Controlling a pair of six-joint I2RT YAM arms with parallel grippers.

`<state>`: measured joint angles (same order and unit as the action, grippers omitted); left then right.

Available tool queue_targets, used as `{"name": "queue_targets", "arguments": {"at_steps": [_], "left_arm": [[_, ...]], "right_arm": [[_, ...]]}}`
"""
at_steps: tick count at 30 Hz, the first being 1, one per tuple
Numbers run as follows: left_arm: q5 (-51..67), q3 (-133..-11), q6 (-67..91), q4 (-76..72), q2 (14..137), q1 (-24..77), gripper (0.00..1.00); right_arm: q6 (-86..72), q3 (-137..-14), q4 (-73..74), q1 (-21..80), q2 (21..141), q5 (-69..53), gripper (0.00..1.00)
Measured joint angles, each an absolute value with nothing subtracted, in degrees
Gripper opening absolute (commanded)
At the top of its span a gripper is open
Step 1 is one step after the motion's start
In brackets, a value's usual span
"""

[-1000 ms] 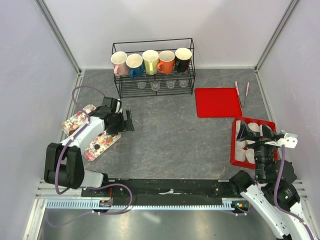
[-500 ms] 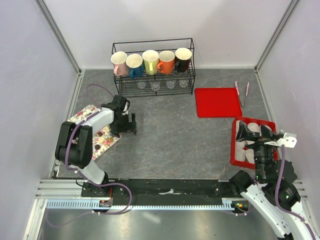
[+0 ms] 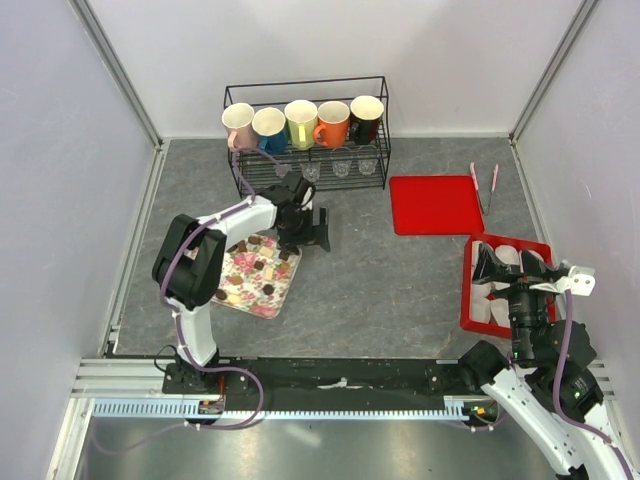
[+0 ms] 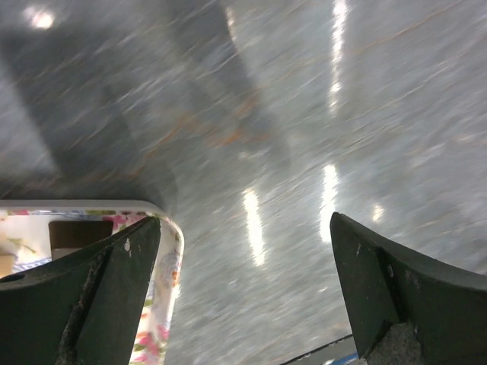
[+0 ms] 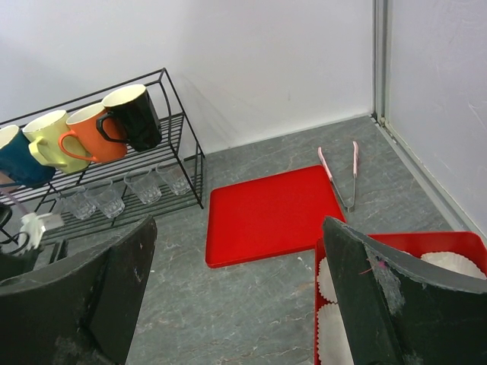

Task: Pack the chocolate
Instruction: Move the plate to the center of the board.

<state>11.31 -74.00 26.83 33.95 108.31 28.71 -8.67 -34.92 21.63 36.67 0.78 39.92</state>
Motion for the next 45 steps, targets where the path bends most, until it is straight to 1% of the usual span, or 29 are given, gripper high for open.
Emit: {"name": "queue_targets", "arguments": {"at_steps": [11,15,21,24,27,29,34,39,41,45], "left_arm": [[12.60,-91.09,30.61,27.27,119.57,31.90,0.99],[12.38,-96.60,30.59,28.60,123.26,31.97,0.99],[12.16,-96.42,29.50,30.98,120.84,32.84,1.00],[10.46,-92.97,27.38,31.03,112.53,32.97,1.00],[7.05,-87.90,24.91,30.63,98.15,32.97,1.00],[4.12,-84.12,23.03,29.45,86.21,32.97,1.00],[-2.57,-74.72,19.07,27.94,65.06,32.97,1.00],[-9.26,-63.86,15.09,28.69,54.08,32.97,1.00],[-11.22,-60.62,13.74,29.19,52.53,32.97,1.00],[-15.20,-55.92,11.18,30.04,50.17,32.97,1.00]], "right_arm": [[-8.75,-34.94,21.93,36.82,0.80,40.77,0.98],[-8.62,-34.94,21.93,36.82,0.80,41.01,0.98],[-8.75,-36.82,23.62,36.93,2.42,40.97,0.98],[-9.91,-42.76,26.28,36.93,9.10,40.58,0.98],[-11.81,-50.04,28.29,36.93,19.20,39.51,0.98],[-14.00,-53.84,30.06,36.93,26.96,39.24,0.98],[-19.55,-56.86,35.55,36.91,43.64,39.42,0.98],[-23.79,-57.34,39.44,34.68,57.25,37.65,0.98],[-24.99,-57.52,40.58,30.22,60.62,34.81,0.98],[-28.23,-57.60,43.03,17.91,65.93,31.86,0.98]]}}
